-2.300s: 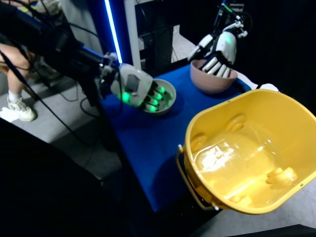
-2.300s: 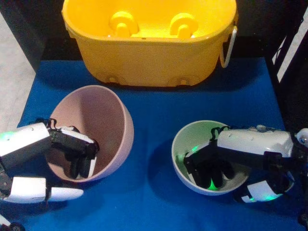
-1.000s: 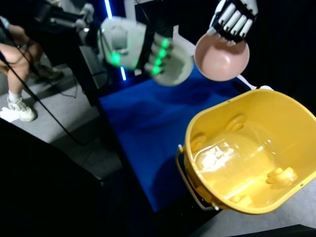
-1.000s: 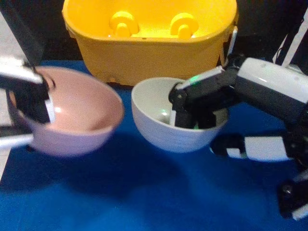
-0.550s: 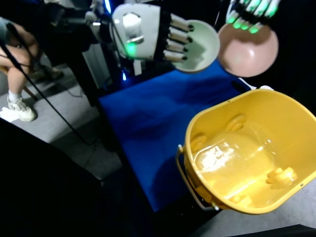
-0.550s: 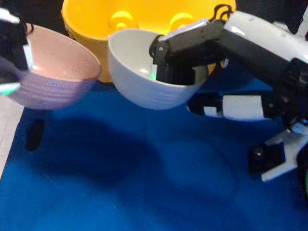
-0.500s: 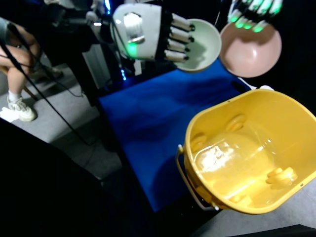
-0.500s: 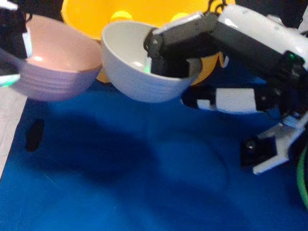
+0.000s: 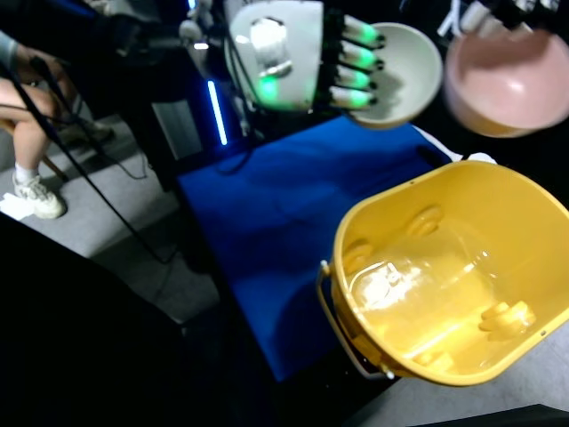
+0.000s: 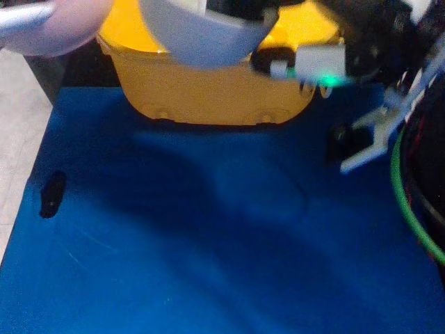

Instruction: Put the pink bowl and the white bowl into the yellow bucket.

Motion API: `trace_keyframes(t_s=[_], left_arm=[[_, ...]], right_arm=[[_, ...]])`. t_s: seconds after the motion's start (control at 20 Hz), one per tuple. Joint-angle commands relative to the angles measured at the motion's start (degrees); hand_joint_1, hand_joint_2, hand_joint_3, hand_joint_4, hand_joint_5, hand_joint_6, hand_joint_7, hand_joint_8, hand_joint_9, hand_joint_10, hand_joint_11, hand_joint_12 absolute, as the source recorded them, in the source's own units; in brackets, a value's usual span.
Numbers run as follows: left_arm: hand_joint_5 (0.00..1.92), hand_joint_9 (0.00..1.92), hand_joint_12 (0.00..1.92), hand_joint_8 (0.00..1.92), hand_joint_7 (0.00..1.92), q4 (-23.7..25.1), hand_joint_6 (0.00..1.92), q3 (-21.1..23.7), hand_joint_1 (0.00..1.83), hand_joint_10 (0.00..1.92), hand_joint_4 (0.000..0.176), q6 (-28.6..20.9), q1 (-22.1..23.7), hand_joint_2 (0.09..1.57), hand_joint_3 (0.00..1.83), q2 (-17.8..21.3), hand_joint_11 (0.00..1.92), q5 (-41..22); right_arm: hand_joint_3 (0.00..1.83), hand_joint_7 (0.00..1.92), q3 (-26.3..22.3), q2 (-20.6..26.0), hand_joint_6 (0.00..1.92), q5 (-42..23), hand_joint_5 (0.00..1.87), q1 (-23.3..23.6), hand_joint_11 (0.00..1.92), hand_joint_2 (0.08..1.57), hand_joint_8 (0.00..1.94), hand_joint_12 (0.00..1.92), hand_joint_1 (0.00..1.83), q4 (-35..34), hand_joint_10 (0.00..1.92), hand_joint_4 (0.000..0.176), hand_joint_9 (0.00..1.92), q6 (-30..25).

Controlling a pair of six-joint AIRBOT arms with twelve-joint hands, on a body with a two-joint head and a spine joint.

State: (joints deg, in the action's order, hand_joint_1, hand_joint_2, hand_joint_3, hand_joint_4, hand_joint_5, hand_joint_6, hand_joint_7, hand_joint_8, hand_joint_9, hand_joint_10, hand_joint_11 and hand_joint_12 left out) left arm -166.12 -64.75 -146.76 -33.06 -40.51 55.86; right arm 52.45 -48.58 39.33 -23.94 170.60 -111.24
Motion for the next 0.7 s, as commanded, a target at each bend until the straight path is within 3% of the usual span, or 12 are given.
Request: trace_keyframes(t_s=[0.0, 0.05, 0.15, 0.2, 0.25, 0.3, 0.35, 0.4, 0.45, 0.55, 0.65], left_arm=[[0.72, 0.81, 1.79, 1.2, 0.86, -0.74, 1.21, -0.53, 1.35, 1.48, 0.0, -0.46, 2.31, 1.19, 0.0, -0.98, 0.5, 2.82], [0.72, 0.77, 1.76, 1.18, 0.87, 1.56, 1.26, -1.53, 1.35, 1.47, 0.0, -0.81, 5.51, 1.2, 0.0, -2.57, 0.42, 0.39], [0.71, 0.85, 1.7, 1.2, 0.83, 6.43, 1.22, -3.79, 1.36, 1.45, 0.0, -2.47, 10.91, 1.19, 0.0, -5.35, 0.61, -3.73], [0.75, 0.89, 1.76, 1.22, 0.85, 8.11, 1.07, -4.77, 1.36, 1.49, 0.0, -3.64, 12.67, 1.18, 0.0, -6.52, 0.74, -4.86], [0.66, 0.79, 1.77, 1.32, 0.77, 10.23, 1.18, -5.94, 1.35, 1.57, 0.0, -5.07, 15.17, 1.22, 0.0, -8.36, 0.73, -6.78], [0.74, 0.81, 1.78, 1.28, 0.82, 10.73, 1.11, -6.08, 1.35, 1.56, 0.0, -5.07, 15.76, 1.21, 0.0, -8.79, 0.64, -7.19], [0.77, 0.87, 1.91, 1.49, 0.82, 11.12, 1.06, -6.35, 1.25, 1.84, 0.0, -5.05, 16.2, 1.22, 0.0, -9.24, 0.89, -7.23], [0.8, 0.87, 1.92, 1.47, 0.84, 11.19, 1.07, -6.91, 1.23, 1.79, 0.0, -5.05, 16.49, 1.21, 0.0, -9.81, 0.89, -7.23], [0.8, 0.92, 1.92, 1.44, 0.87, 11.02, 1.07, -7.37, 1.23, 1.72, 0.0, -5.05, 16.56, 1.2, 0.0, -10.33, 0.89, -7.11], [0.79, 0.9, 1.74, 1.16, 0.89, 10.94, 1.05, -8.21, 1.36, 1.48, 0.0, -5.06, 16.84, 1.17, 0.0, -11.51, 0.76, -7.08], [0.78, 0.94, 1.73, 1.14, 0.88, 10.61, 1.06, -9.52, 1.36, 1.43, 0.0, -5.1, 17.31, 1.16, 0.0, -13.63, 0.82, -6.98]], right_arm=[[0.0, 0.79, 0.71, -0.21, 1.39, 5.79, 0.62, 1.62, 0.53, 1.21, 1.27, 1.69, 1.48, 1.97, 1.3, 0.0, 0.83, -0.75], [0.0, 0.78, 2.11, -0.51, 1.39, 4.65, 0.6, 2.81, 0.56, 1.21, 1.25, 1.72, 1.48, 1.97, 1.31, 0.0, 0.83, -0.74], [0.0, 0.78, 6.27, -2.44, 1.39, 1.41, 0.6, 5.79, 0.54, 1.21, 1.25, 1.72, 1.48, 1.97, 1.31, 0.0, 0.85, -0.74], [0.0, 0.79, 7.55, -3.09, 1.37, 0.14, 0.62, 6.86, 0.54, 1.2, 1.27, 1.69, 1.49, 1.97, 1.33, 0.0, 0.84, -0.74], [0.0, 0.8, 10.76, -4.78, 1.36, -2.08, 0.63, 8.32, 0.53, 1.2, 1.28, 1.67, 1.49, 1.97, 1.33, 0.0, 0.84, -0.74], [0.0, 0.88, 11.95, -5.64, 1.27, -2.56, 0.76, 8.49, 0.6, 1.17, 1.18, 1.62, 1.49, 1.97, 1.23, 0.0, 0.89, -0.74], [0.0, 0.93, 13.31, -6.75, 1.16, -3.06, 0.85, 8.89, 0.63, 1.14, 1.12, 1.6, 1.4, 1.97, 1.22, 0.0, 0.89, -0.73], [0.0, 0.94, 14.84, -7.94, 1.13, -4.3, 0.86, 9.82, 0.66, 1.13, 1.12, 1.59, 1.38, 1.97, 1.22, 0.0, 0.91, -0.73], [0.01, 0.9, 15.9, -8.79, 1.11, -5.19, 0.83, 10.23, 0.67, 1.13, 1.15, 1.63, 1.49, 1.97, 1.17, 0.0, 0.92, -0.72], [0.0, 0.94, 17.43, -9.49, 1.15, -6.07, 0.85, 10.58, 0.66, 1.13, 1.1, 1.6, 1.5, 1.97, 1.12, 0.0, 0.94, -0.72], [0.0, 0.93, 18.88, -9.74, 1.14, -7.8, 0.83, 11.8, 0.66, 1.13, 1.13, 1.61, 1.5, 1.97, 1.14, 0.0, 0.94, -0.72]])
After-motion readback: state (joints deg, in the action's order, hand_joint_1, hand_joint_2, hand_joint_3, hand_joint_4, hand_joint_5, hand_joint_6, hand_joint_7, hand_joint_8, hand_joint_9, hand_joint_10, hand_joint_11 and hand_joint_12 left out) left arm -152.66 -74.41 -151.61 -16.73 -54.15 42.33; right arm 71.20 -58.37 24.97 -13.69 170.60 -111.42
